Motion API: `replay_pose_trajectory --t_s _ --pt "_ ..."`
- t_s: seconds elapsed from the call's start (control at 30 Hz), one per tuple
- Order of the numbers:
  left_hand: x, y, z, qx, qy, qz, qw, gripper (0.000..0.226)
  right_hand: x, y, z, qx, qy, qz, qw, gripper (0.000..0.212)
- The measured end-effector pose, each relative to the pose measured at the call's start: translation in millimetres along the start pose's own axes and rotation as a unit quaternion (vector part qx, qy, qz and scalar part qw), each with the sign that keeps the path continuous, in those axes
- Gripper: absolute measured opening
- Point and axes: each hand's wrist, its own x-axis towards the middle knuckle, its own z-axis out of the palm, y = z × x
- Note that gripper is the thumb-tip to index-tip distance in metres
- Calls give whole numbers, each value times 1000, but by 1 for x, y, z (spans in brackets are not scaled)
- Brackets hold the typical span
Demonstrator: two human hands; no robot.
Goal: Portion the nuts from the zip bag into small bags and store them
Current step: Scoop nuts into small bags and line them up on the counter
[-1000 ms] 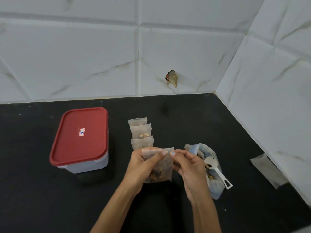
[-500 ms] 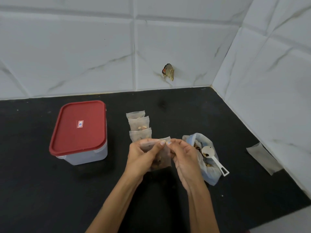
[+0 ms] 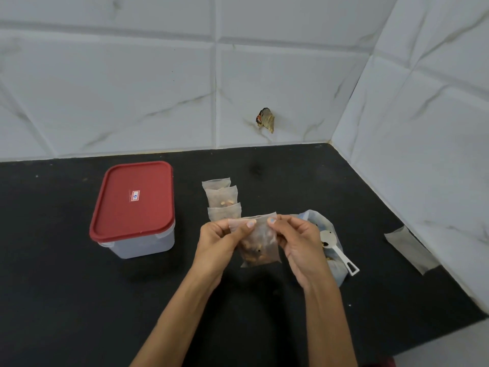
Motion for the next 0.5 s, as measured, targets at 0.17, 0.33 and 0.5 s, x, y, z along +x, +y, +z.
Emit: replay_pose_trajectory --t_s 0.17,0.33,0.5 --pt "2 -5 -4 34 11 -7 999 14 -8 8 4 15 35 -10 999 13" --pt "-2 -11 -18 54 -19 -23 998 18 -10 22 5 -3 83 -8 997 8" --pt "-2 -23 -25 39 37 -22 998 14 -5 41 8 -39 119 16 992 5"
